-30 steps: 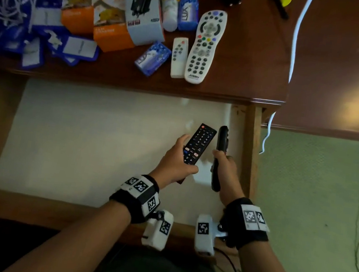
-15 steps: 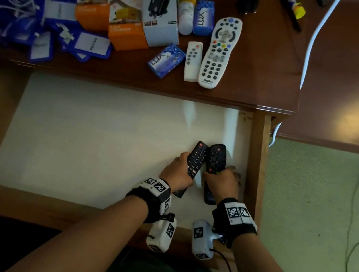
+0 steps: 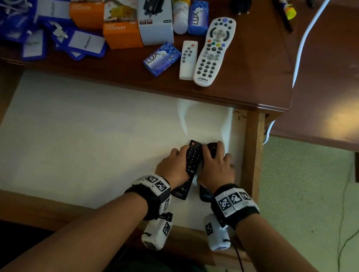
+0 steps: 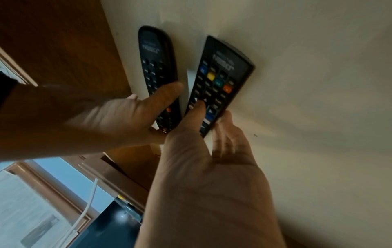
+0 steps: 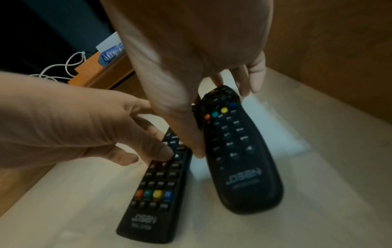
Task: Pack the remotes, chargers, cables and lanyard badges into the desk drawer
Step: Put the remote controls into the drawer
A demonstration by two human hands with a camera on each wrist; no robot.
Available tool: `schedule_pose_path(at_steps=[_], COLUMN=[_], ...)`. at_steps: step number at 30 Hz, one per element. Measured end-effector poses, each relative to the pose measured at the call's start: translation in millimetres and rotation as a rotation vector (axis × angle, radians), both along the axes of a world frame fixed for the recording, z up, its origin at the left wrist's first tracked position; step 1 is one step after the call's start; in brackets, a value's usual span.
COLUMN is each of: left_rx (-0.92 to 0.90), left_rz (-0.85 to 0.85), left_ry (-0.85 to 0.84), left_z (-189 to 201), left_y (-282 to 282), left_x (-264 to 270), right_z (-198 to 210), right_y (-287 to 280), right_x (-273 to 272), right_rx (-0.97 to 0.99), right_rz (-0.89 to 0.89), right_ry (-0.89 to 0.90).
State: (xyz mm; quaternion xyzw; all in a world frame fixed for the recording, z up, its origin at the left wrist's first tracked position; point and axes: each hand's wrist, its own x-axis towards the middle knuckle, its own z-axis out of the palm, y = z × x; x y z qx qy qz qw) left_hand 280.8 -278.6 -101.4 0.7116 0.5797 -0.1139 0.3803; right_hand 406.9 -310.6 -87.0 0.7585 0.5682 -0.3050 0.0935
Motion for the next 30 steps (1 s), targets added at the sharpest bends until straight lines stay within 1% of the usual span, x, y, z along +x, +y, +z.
schedule_pose_path(at_steps=[4,6,11,15,21,23,27,30], left_rx=[-0.048,-0.072,-0.116,-0.19,-0.29,-0.314,-0.351,-0.387], left_rz=[-0.031,-0.06,-0.182,-0.246,-0.236,-0.225,-0.26,-0.24], left_ry=[-0.01,0.001,0.07,0.034,-0.007,-0.024,-0.008,-0.017], left_z=[0.5,-1.2,-5.3,-2.6,-4.4,-5.1,-8.3,-7.1], left_y=[-4.0,-6.6,-19.0,-27.2,-29.2,-29.6,-29.8,-26.3], left_x=[7.0,12.2,28.6,41.0,43.9,42.2,39.5,34.7], right_z=[-0.2,2.6,4.8,4.4,5.0,7.6,14.8,23.4], right_y=[-12.0,-18.2,-40.0,-51.1,-42.0,-37.5,-31.0,-25.4], right_x=[8.0,13.3,21.3,26.6,24.0,24.6,25.4,28.5], right_rx=[0.024,0.002,-0.044,-0.113,-0.132,-0.153,-0.177,-0.169], right_rz=[0.098,0.117,0.144,0.213,0.252,0.257,0.242,0.159], right_ry=[-0.082,-0.115,-0.141,-0.152,-0.196,-0.187,-0.14,-0.047])
